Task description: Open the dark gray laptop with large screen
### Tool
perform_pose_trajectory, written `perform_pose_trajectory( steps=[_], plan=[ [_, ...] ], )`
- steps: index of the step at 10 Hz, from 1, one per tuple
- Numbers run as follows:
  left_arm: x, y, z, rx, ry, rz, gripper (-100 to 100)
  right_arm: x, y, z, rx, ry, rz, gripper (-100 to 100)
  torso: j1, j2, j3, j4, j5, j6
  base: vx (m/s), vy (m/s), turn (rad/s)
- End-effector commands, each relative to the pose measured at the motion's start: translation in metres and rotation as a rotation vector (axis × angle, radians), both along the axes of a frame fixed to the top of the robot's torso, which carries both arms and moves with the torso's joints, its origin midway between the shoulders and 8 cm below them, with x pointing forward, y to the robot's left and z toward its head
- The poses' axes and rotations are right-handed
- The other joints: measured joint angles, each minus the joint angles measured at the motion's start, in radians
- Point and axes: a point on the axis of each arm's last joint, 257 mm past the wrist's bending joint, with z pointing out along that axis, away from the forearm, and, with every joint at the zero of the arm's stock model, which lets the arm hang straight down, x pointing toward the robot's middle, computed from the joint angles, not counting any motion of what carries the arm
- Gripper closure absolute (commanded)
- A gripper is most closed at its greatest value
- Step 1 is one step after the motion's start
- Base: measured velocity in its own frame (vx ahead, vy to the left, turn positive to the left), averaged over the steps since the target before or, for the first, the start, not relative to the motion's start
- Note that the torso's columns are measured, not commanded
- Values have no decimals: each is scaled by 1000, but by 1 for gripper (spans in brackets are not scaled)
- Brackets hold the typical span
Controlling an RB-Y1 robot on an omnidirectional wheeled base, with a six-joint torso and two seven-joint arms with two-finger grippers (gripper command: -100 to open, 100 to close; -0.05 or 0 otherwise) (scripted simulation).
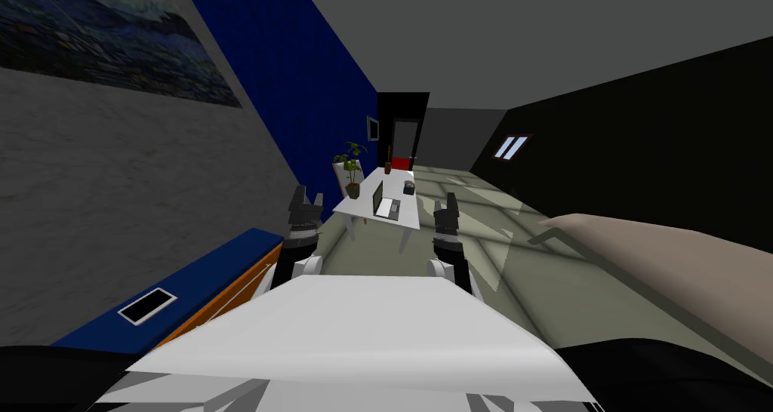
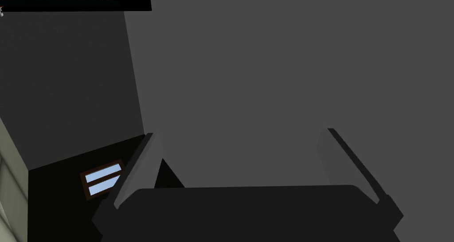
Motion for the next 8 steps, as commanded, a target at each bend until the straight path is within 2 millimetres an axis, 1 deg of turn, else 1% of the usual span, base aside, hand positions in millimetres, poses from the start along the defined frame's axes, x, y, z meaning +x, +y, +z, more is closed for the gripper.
perform_pose_trajectory(
  steps=[1,3,8],
  plan=[
    [0,0,0,0,0,0,0,0,0,0,0,0,0,0,0,40,-82,41,0,0,0,0,0],
    [0,0,0,0,0,0,0,0,0,0,0,0,0,0,0,175,-351,176,0,0,0,0,0],
    [0,0,0,0,0,0,0,0,0,0,0,0,0,0,0,544,-1087,544,0,0,0,0,0]
  ],
)
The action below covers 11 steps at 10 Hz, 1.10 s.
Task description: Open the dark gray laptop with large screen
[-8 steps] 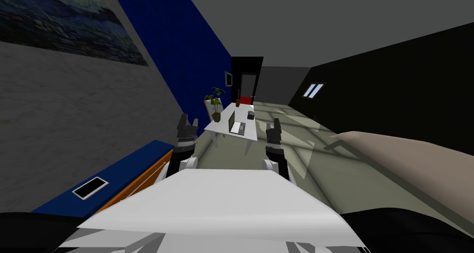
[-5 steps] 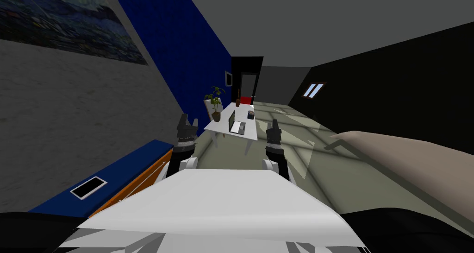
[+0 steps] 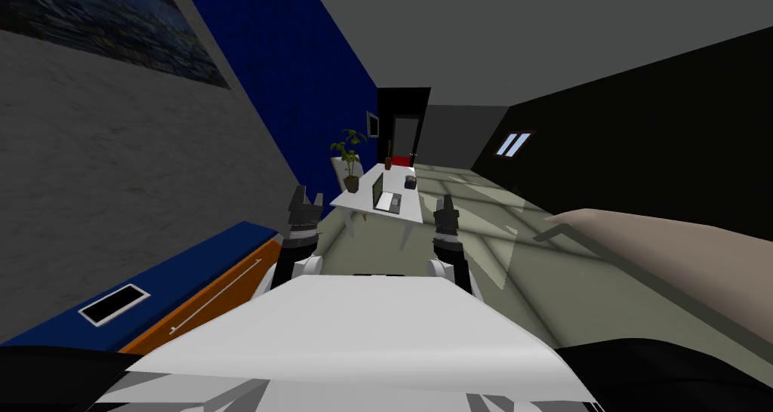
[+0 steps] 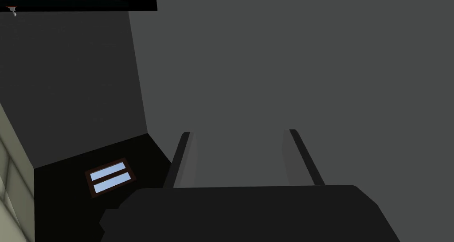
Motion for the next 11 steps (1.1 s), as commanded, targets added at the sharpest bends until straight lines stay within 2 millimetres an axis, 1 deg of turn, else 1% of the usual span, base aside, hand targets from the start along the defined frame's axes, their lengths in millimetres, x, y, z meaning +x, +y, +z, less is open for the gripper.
perform_pose_trajectory(
  steps=[1,2,3,4,7,8,11],
  plan=[
    [0,0,0,0,0,0,0,0,0,0,0,0,0,0,0,74,-148,74,0,0,0,0,0],
    [0,0,0,0,0,0,0,2,3,-3,-39,12,8,-100,0,148,-295,148,0,0,16,17,-4],
    [0,0,0,0,1,0,0,4,6,-5,-70,23,12,-100,1,181,-364,181,0,0,18,41,-11],
    [0,0,0,0,1,0,0,6,8,-8,-105,36,14,-100,2,190,-384,190,1,0,28,57,-13],
    [0,0,0,0,1,0,0,16,14,-21,-223,81,5,-100,1,194,-389,194,0,0,34,85,-16],
    [0,0,0,0,1,0,0,23,17,-32,-311,114,-12,-100,1,194,-389,194,0,0,62,144,-44],
    [0,0,0,0,1,0,0,36,19,-49,-455,165,-52,-100,1,192,-390,194,0,0,84,169,-27]
  ],
)
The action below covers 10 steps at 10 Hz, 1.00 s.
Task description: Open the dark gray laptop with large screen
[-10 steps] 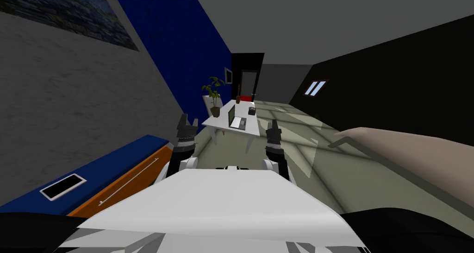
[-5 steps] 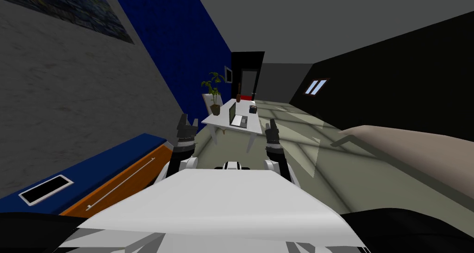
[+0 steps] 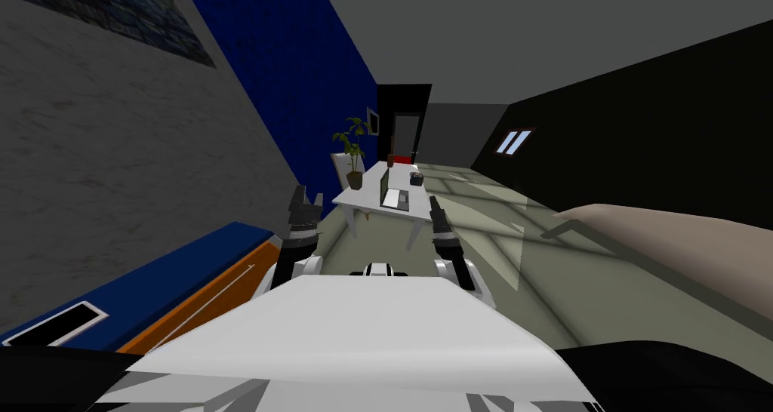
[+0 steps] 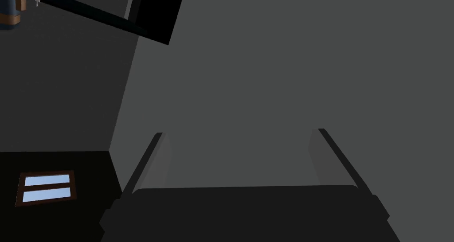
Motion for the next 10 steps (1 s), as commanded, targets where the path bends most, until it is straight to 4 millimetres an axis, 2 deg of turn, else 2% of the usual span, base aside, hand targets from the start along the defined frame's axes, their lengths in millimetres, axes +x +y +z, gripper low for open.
perform_pose_trajectory(
  steps=[1,6,10],
  plan=[
    [0,0,0,0,0,0,0,10,1,-17,-135,41,-39,-100,-1,2,1,0,0,0,49,156,-26],
    [0,0,0,0,0,0,0,33,-5,-48,-404,113,-130,-100,-1,0,0,0,0,0,75,163,-33],
    [0,0,0,0,0,0,0,51,-20,-76,-643,173,-212,-100,-2,2,2,1,-1,0,68,184,-34]
  ],
)
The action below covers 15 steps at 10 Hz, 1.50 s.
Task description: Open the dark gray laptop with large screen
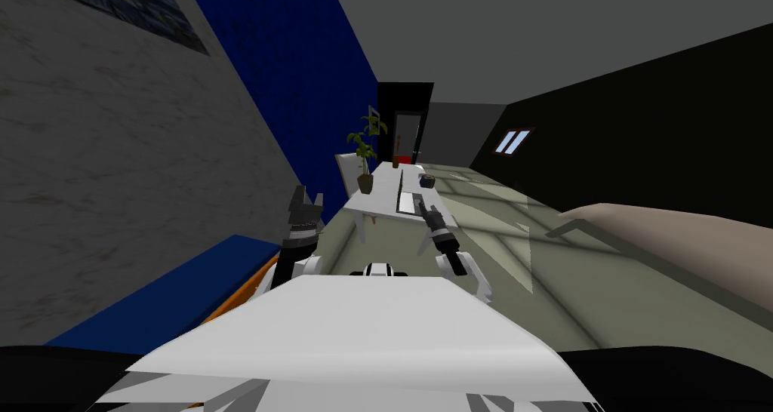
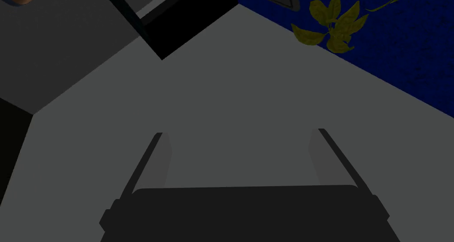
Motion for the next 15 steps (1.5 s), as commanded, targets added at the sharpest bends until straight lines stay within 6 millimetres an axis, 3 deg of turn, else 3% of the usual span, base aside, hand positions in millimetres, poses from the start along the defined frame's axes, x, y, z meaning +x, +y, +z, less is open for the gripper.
perform_pose_trajectory(
  steps=[1,8,15],
  plan=[
    [0,0,0,0,0,0,0,12,-14,-19,-167,42,-57,-100,1,0,0,0,0,0,53,188,-35],
    [0,0,0,0,0,0,0,42,-73,-63,-643,147,-209,-100,0,0,0,0,0,0,75,186,-35],
    [0,0,0,0,0,0,0,60,-142,-73,-1047,213,-348,-100,-1,-1,-1,0,0,0,56,162,-29]
  ],
)
